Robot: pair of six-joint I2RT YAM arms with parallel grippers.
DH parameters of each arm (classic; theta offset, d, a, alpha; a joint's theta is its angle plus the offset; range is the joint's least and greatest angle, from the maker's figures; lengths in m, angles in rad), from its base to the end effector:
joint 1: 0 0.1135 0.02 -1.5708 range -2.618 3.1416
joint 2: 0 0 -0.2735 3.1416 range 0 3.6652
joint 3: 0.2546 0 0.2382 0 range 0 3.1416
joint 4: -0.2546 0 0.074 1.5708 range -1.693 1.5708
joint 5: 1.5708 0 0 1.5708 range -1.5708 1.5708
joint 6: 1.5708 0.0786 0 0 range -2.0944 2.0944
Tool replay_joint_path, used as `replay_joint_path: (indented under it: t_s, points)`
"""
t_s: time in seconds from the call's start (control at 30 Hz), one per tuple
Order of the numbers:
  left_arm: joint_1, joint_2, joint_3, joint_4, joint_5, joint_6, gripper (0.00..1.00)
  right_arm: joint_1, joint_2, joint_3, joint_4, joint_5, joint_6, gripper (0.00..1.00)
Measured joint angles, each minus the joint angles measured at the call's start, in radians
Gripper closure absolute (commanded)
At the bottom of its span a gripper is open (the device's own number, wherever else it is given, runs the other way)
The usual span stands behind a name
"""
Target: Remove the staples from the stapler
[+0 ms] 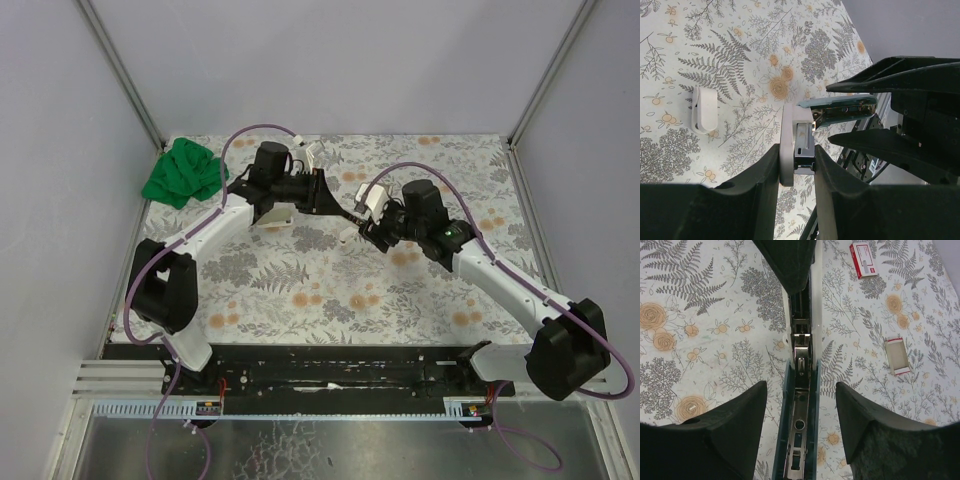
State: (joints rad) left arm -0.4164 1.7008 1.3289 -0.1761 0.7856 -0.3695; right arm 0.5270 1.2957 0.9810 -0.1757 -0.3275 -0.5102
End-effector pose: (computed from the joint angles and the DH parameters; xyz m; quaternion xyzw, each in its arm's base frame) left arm 0.3457 -0.2137 0.2893 0.2062 0.8010 -0.4815 0.2898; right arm 0.2590 0.1800 0.2925 -0.4922 0.6933 0.1441 0.5062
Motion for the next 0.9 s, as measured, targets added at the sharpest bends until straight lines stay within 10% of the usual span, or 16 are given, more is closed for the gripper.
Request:
replay_joint_path:
  t_s: [0.9]
  points:
    - [0.018, 0.012, 0.000, 0.008, 0.027, -0.028, 0.97, 0.014, -0.111, -0.122, 0.082, 0.056, -0.059, 0.33]
